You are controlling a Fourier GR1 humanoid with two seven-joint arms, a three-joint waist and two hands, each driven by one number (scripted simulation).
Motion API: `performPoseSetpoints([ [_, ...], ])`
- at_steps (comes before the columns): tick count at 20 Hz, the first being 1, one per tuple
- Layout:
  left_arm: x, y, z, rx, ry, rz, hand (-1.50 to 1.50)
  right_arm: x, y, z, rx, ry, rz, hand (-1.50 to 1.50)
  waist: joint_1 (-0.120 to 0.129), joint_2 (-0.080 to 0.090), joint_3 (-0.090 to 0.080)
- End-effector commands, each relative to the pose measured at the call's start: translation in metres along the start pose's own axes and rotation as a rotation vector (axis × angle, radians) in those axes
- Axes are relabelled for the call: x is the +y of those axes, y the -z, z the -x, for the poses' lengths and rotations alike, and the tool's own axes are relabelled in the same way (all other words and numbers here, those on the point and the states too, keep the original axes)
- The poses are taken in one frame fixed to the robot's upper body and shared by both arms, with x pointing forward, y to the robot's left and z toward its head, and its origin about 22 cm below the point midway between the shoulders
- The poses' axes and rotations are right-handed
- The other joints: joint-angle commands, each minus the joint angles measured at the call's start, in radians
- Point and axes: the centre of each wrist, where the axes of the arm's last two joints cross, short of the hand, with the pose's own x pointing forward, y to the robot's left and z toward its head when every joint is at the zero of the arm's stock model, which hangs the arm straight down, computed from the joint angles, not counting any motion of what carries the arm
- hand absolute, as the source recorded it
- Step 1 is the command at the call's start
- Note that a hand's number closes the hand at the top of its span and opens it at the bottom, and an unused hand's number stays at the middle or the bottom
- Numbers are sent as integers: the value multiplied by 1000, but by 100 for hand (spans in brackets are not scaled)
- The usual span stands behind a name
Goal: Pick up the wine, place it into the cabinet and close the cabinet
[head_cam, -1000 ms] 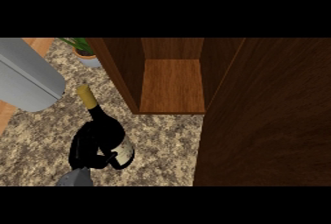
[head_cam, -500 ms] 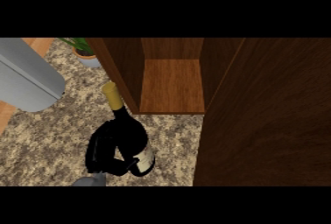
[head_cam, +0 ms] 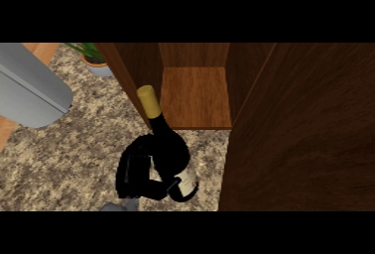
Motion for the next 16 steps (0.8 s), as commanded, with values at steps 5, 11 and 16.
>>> performPoseSetpoints([
  [5, -13, -3, 26, 34, -1, -62, 150, 6, 1, -14, -30, 27, -22, -150, 0, 1, 0],
  [11, 1, 14, 43, 30, 1, -74, 150, 12, -9, -16, -11, 49, -24, -150, -3, 1, -1],
  [16, -12, 41, 48, -33, 39, -55, 150, -5, 4, 11, -23, 35, -28, -150, -8, 3, -1],
])
